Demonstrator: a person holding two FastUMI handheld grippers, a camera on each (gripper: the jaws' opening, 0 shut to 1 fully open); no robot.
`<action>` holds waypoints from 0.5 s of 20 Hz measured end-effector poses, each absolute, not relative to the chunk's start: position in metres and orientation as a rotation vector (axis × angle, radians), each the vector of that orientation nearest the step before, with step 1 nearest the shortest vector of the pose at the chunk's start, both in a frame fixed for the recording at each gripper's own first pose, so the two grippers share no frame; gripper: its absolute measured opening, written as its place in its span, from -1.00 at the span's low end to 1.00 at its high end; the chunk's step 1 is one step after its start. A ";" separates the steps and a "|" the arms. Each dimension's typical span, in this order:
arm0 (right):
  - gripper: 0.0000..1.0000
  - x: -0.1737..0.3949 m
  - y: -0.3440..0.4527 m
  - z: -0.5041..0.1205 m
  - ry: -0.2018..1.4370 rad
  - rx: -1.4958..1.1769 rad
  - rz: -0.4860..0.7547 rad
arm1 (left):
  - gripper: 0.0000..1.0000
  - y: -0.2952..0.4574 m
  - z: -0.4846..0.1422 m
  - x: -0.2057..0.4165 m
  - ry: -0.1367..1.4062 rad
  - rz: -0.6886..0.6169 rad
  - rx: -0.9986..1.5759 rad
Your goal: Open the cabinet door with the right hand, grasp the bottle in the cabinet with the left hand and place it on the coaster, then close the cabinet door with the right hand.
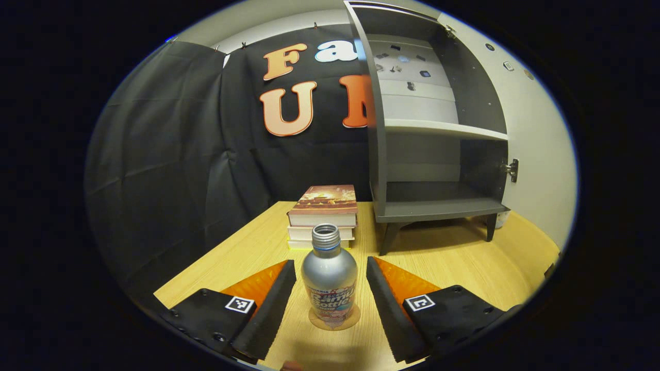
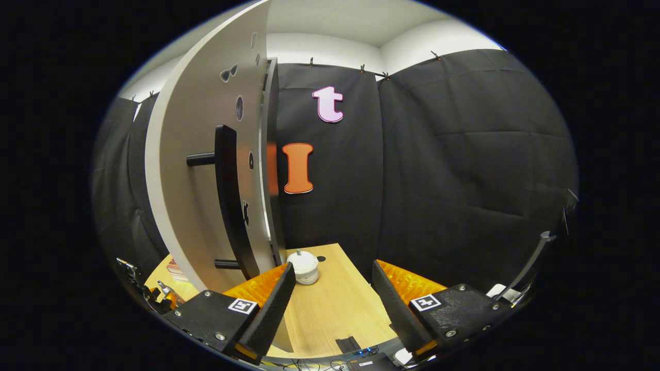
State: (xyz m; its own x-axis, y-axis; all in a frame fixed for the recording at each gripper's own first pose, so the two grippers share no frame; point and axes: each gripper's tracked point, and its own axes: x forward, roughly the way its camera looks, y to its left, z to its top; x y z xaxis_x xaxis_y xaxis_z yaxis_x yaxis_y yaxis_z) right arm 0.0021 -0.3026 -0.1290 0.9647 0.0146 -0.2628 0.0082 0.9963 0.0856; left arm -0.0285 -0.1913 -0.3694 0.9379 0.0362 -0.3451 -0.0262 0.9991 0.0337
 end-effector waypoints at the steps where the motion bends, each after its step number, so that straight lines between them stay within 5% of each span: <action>1: 0.96 0.003 -0.302 -0.129 0.266 0.086 0.011 | 0.82 -0.192 -0.361 -0.030 0.346 0.031 0.027; 7: 0.73 0.011 -0.298 -0.128 0.258 0.070 0.036 | 0.82 -0.188 -0.286 -0.047 0.310 0.040 0.014; 10: 0.97 0.010 -0.293 -0.125 0.250 0.050 0.051 | 0.82 -0.177 -0.246 -0.049 0.296 0.053 0.013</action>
